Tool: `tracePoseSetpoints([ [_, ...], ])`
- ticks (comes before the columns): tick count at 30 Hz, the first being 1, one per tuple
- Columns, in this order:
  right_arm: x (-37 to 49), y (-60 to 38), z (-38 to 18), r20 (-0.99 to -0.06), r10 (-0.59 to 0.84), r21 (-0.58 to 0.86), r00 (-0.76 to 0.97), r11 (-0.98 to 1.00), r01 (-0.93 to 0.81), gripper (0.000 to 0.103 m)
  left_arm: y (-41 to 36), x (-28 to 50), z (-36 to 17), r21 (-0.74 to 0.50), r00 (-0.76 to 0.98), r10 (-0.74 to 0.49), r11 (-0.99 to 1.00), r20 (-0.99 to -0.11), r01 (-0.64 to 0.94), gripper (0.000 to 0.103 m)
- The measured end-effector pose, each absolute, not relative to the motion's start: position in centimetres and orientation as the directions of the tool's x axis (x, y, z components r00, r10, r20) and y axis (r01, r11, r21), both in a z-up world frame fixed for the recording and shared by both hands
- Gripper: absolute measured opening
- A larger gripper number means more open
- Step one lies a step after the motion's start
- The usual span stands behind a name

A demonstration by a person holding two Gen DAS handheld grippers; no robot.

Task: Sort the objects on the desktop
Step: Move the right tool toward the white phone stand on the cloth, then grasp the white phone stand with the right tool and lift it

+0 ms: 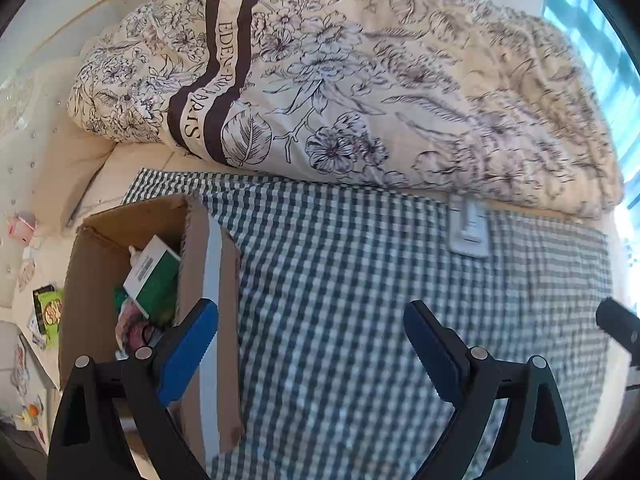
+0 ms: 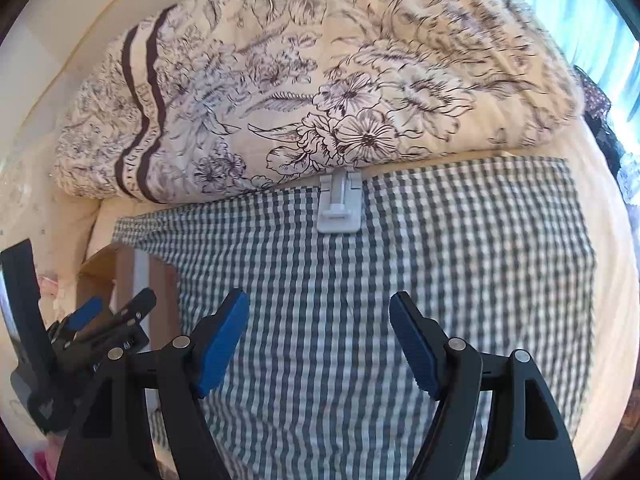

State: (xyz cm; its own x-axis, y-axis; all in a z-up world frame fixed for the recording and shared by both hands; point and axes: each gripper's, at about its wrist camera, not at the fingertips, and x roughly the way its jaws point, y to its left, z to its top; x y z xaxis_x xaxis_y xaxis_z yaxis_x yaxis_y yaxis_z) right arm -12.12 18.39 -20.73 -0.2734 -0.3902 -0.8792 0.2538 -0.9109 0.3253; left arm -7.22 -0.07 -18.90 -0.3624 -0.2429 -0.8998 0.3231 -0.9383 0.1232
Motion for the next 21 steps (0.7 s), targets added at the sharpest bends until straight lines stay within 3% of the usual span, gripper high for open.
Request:
tracePoseSetpoints([
  [21, -25.2, 9.3, -37.8, -0.958, -0.266, 0.233, -0.113, -0.943, 0.239, 0.073, -3.6, -17.3, -31.0, 0.164, -0.23, -0.25, -0.927, -0.941, 0.337, 0.096],
])
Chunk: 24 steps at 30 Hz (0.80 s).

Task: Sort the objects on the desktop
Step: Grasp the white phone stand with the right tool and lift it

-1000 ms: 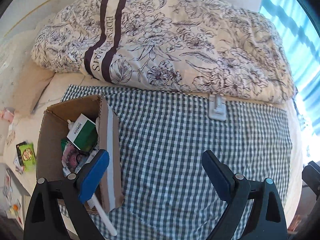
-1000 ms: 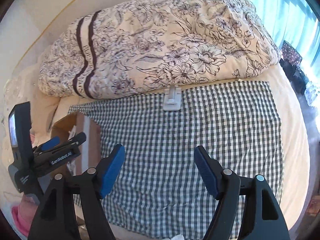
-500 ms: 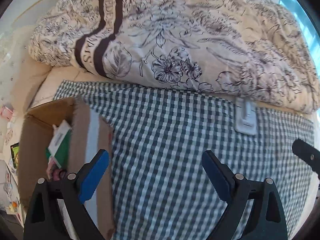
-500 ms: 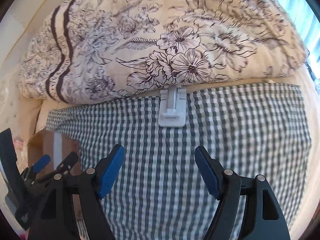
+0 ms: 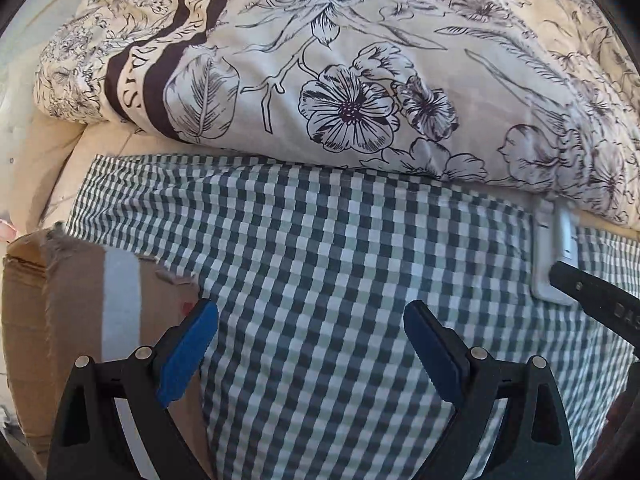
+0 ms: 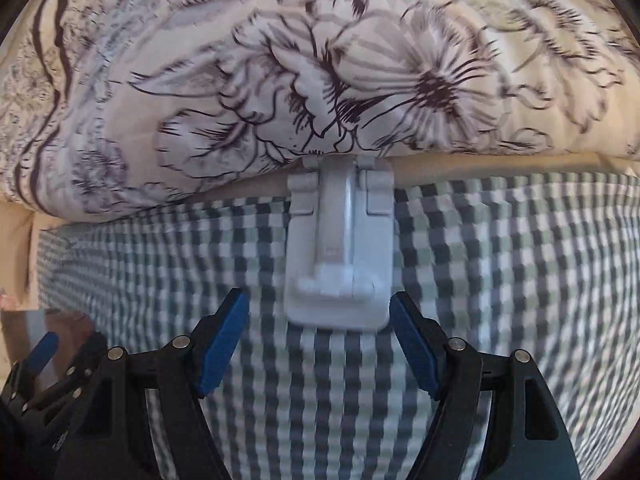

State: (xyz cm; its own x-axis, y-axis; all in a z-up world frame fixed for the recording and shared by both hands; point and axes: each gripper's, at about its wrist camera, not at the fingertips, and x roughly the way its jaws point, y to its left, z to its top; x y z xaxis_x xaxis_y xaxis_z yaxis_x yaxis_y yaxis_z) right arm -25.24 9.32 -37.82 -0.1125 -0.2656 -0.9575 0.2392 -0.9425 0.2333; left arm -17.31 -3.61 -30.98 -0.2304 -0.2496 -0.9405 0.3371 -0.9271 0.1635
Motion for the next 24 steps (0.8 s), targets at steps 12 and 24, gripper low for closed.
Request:
tracePoseSetpoints([
  [12, -26.1, 6.4, -41.0, -0.984, -0.13, 0.095, -0.12, -0.96, 0.262, 0.095, -3.0, -18.3, -33.2, 0.184, -0.194, -0.246, -0.939, -0.95, 0.29, 0.096],
  [24, -22.7, 10.4, -32.8, -0.961, -0.19, 0.125, -0.201, -0.946, 0.298, 0.063, -1.5, -16.9, -30.8, 0.205, -0.206, -0.267, -0.938, -0.941, 0.28, 0.096],
])
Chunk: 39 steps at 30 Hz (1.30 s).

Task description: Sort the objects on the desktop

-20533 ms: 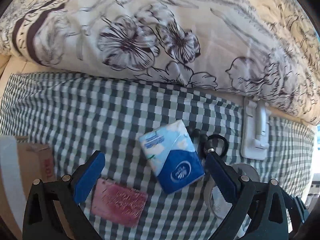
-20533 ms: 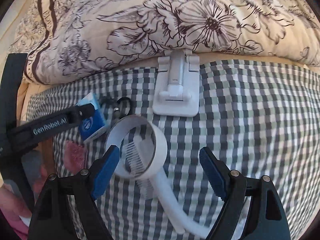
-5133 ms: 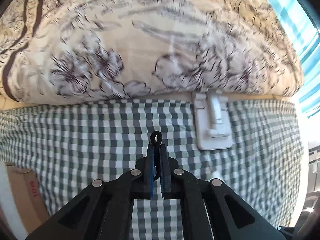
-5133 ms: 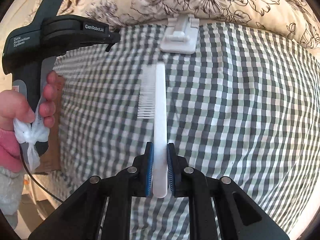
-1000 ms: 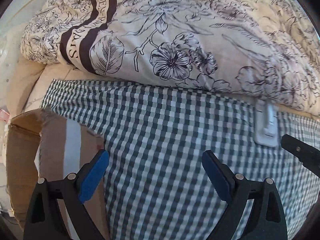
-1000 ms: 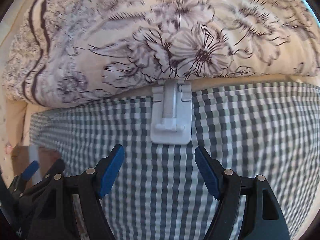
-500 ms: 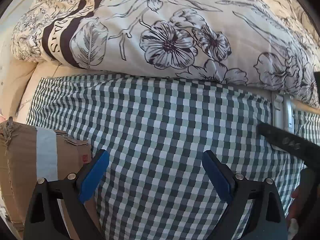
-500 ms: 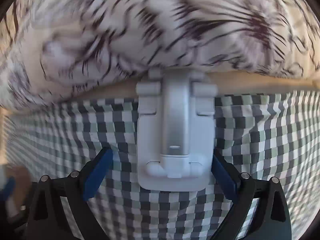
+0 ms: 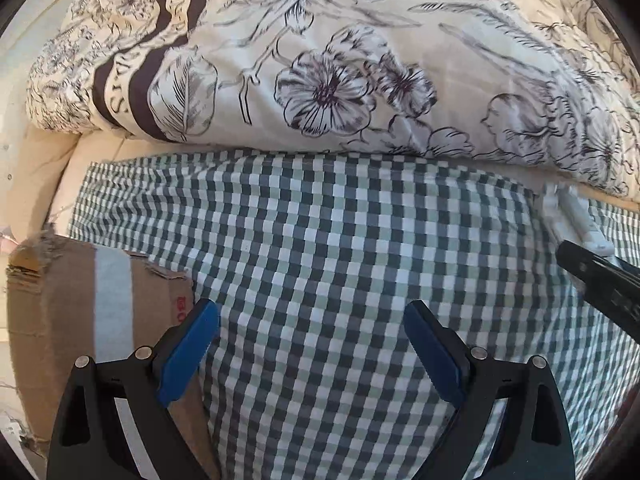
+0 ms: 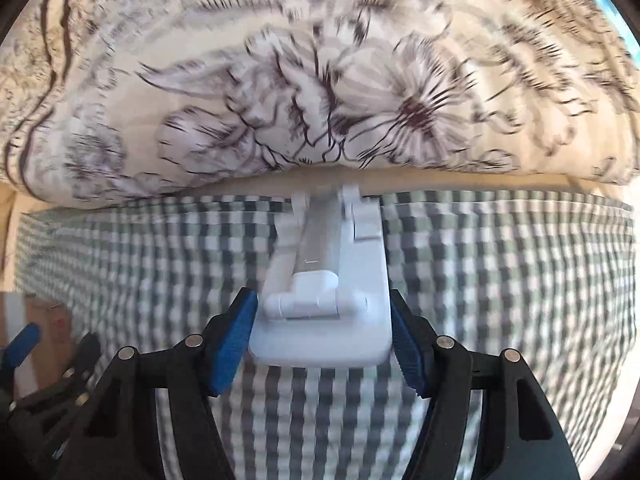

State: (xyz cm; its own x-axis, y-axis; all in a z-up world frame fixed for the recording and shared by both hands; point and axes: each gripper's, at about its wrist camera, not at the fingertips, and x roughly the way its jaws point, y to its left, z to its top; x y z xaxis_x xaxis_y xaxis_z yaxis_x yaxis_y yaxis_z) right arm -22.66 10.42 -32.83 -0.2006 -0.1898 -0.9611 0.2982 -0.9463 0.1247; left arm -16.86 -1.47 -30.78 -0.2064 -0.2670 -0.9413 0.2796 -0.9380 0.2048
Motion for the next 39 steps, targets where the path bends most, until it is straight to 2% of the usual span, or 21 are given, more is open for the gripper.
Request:
tracePoseSetpoints([
  [2, -21.2, 10.9, -30.9, -0.956, -0.214, 0.147, -0.2, -0.941, 0.304, 0.047, -0.7, -16.7, -29.5, 0.201, -0.223, -0.265, -0.94, -0.938, 0.275, 0.096],
  [3, -20.5, 11.1, -30.1, -0.958, -0.212, 0.145, -0.193, -0.939, 0.311, 0.03, -0.4, -16.6, -29.0, 0.197, -0.23, -0.263, -0.942, -0.937, 0.273, 0.096],
  [4, -19.9, 11.2, -29.6, -0.96, -0.2, 0.13, -0.197, -0.939, 0.32, 0.027, 0.0, -16.4, -28.3, 0.195, -0.241, -0.263, -0.943, -0.934, 0.27, 0.096],
  [17, -9.3, 17.4, -25.9, -0.949, -0.299, 0.246, -0.102, -0.903, 0.353, 0.026, 2.2, -9.2, -22.2, 0.196, -0.293, -0.269, -0.947, -0.918, 0.254, 0.096],
  [20, -6.4, 17.6, -23.5, -0.945, -0.303, 0.233, -0.125, -0.889, 0.393, 0.015, 2.2, -6.3, -20.7, 0.19, -0.296, -0.269, -0.944, -0.917, 0.268, 0.096],
  [22, -5.0, 17.8, -21.4, -0.933, -0.33, 0.245, -0.141, -0.874, 0.419, 0.0, 1.8, -4.4, -19.5, 0.192, -0.303, -0.274, -0.942, -0.913, 0.276, 0.096],
  [33, 0.2, 15.7, -15.8, -0.897, -0.401, 0.268, -0.184, -0.826, 0.496, 0.0, -2.9, 2.8, -14.6, 0.125, -0.37, -0.251, -0.935, -0.894, 0.333, 0.096],
  [35, 0.6, 16.6, -15.9, -0.902, -0.389, 0.266, -0.189, -0.844, 0.466, 0.014, -3.6, 3.5, -15.0, 0.098, -0.375, -0.222, -0.941, -0.9, 0.323, 0.097],
  [37, 0.8, 18.0, -16.3, -0.9, -0.382, 0.272, -0.208, -0.868, 0.416, 0.071, -3.7, 3.7, -16.0, 0.091, -0.357, -0.204, -0.947, -0.911, 0.308, 0.097],
  [39, 1.0, 19.3, -16.9, -0.901, -0.358, 0.244, -0.245, -0.884, 0.398, 0.073, -3.3, 4.2, -17.1, 0.089, -0.346, -0.189, -0.954, -0.919, 0.287, 0.099],
])
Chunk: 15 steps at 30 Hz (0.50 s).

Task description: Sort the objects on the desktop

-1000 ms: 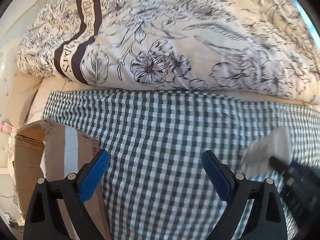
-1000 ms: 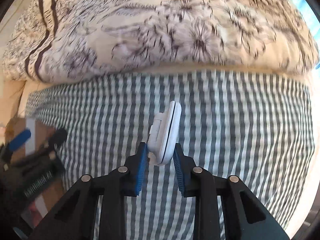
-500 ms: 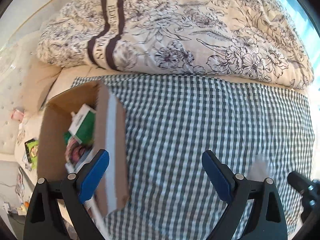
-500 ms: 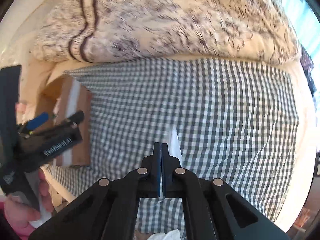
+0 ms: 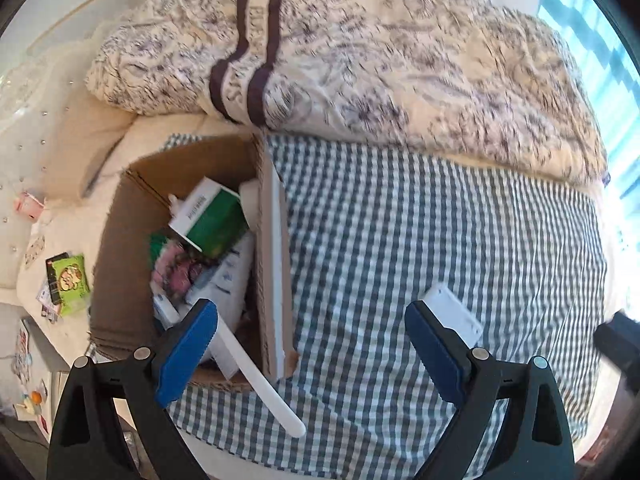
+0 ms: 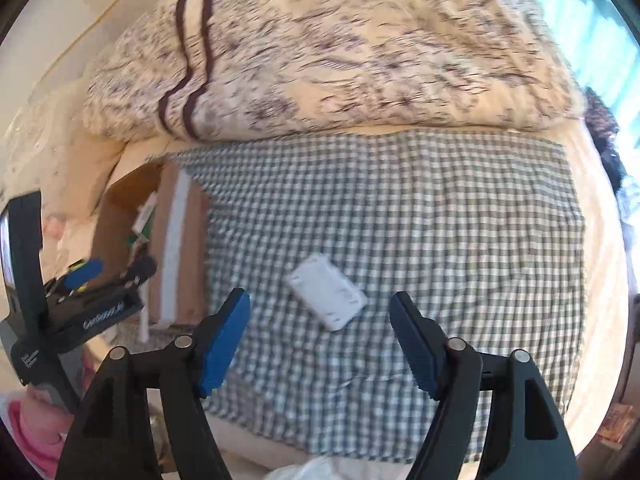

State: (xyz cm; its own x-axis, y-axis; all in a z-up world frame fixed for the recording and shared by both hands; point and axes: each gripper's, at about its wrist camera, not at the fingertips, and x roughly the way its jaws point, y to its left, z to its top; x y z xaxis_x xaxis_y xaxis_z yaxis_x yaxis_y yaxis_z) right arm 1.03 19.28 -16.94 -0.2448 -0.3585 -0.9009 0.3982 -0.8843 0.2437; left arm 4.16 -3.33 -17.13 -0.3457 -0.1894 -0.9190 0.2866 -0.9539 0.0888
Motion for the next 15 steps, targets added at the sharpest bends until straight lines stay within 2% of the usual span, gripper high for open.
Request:
tracePoseSetpoints([
  [4, 1.8, 20.8, -19.5, -0.925, -0.294, 0.182, -0.24, -0.898, 0.401, 0.073, -0.9, 4.0, -20.8, 0.08, -0.282, -0.133, -0.978, -0.95, 0.191, 0.101],
  [9, 3.7, 20.5, -22.7, -0.938, -0.231, 0.066, -0.259, -0.852, 0.52, 0.073, 1.8, 2.1, -25.2, 0.051, -0.218, -0.084, -0.987, -0.972, 0.151, 0.101],
  [15, 4.9, 19.3, -26.4, -0.927, -0.299, 0.039, -0.226, -0.677, 0.735, 0.073, 4.3, -0.7, -29.4, -0.041, -0.165, 0.009, -0.98, -0.986, 0.194, 0.101],
])
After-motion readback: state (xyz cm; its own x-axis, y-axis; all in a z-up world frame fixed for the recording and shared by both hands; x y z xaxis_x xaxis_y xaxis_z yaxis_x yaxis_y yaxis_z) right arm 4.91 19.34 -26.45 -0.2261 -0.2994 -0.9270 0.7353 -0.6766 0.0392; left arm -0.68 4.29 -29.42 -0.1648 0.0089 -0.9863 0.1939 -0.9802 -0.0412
